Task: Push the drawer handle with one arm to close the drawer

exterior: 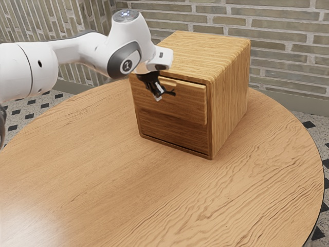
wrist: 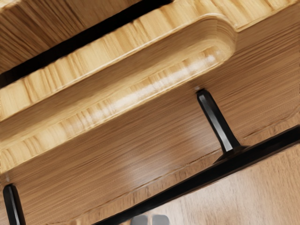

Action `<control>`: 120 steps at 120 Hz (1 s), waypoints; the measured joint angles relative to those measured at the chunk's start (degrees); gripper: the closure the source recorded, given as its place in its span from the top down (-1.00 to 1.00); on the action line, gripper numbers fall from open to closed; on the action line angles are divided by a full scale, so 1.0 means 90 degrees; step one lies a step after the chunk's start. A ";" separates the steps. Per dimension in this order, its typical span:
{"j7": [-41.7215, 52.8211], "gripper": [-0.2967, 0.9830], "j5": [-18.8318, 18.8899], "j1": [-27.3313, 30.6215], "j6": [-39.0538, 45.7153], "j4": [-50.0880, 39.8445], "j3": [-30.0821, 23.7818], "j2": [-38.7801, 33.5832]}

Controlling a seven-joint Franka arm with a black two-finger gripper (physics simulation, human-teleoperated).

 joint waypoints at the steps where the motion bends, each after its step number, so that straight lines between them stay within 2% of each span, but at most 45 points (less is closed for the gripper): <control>1: 0.0008 -0.69 0.0001 -0.0001 -0.0002 0.0014 0.0000 0.0010; 22: 0.0158 -0.69 0.0002 -0.0021 -0.0058 0.0399 0.0000 0.0262; 35: 0.0205 -0.81 0.0037 -0.0021 -0.0065 0.0503 0.0017 0.0356; 38: 0.0218 -0.74 -0.0034 -0.0050 -0.0063 0.0423 0.0034 0.0306; 41: 0.0230 -0.69 -0.0182 -0.0113 -0.0036 0.0160 0.0123 0.0174; 54: 0.0181 -0.69 -0.0971 -0.0271 0.0296 -0.1724 0.0423 -0.0899; 68: -0.0215 -0.69 -0.1328 -0.0269 0.0371 -0.3359 0.0439 -0.2335; 84: -0.1027 -0.25 -0.1472 0.0004 -0.0501 -0.3740 -0.0010 -0.3341; 96: -0.1452 0.04 -0.1388 0.0692 -0.1222 -0.3745 -0.0173 -0.3673; 108: -0.1743 0.23 -0.1046 0.0836 -0.1794 -0.3549 -0.0192 -0.3762; 120: -0.1970 0.34 -0.0922 0.0861 -0.2219 -0.3468 -0.0182 -0.3928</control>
